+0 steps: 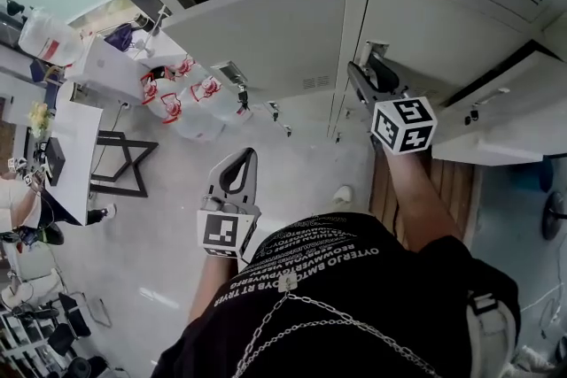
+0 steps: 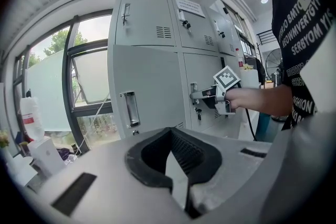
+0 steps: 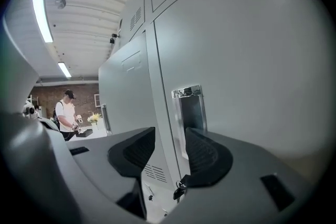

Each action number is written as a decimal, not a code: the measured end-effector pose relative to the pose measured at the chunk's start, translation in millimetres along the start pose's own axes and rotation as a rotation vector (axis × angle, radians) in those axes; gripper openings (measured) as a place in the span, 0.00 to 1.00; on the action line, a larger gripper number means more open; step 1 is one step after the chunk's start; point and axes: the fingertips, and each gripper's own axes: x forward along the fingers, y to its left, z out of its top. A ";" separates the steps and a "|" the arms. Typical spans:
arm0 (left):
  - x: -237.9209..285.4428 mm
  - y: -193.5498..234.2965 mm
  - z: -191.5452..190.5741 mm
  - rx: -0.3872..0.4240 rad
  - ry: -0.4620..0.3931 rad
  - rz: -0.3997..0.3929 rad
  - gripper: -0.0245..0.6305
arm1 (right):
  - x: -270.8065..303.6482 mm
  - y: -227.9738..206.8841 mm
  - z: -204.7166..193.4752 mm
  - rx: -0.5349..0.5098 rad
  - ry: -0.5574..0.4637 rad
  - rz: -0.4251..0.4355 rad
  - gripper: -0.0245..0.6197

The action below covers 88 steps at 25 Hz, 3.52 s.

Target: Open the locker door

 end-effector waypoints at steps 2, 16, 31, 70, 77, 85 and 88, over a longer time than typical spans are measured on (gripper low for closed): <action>-1.5 -2.1 -1.0 0.007 -0.003 -0.014 0.04 | -3.3 2.2 -0.1 0.005 -0.004 -0.002 0.29; -23.9 -27.9 -8.4 0.024 -0.040 -0.135 0.04 | -72.7 33.7 -20.2 0.015 0.024 -0.062 0.26; -105.1 -38.7 -32.6 0.016 -0.073 -0.178 0.04 | -149.8 42.7 -40.4 0.045 0.055 -0.172 0.21; -201.0 -96.7 44.2 0.074 -0.301 -0.402 0.04 | -326.9 212.5 -31.2 -0.159 -0.028 -0.209 0.03; -195.1 -129.3 49.5 0.071 -0.324 -0.489 0.04 | -329.5 228.0 -42.5 -0.094 -0.017 -0.183 0.03; -175.0 -161.3 48.3 0.045 -0.306 -0.566 0.04 | -346.4 206.5 -59.2 -0.079 0.012 -0.228 0.03; -161.4 -170.0 49.6 0.042 -0.307 -0.569 0.04 | -352.5 189.8 -59.1 -0.078 0.008 -0.246 0.03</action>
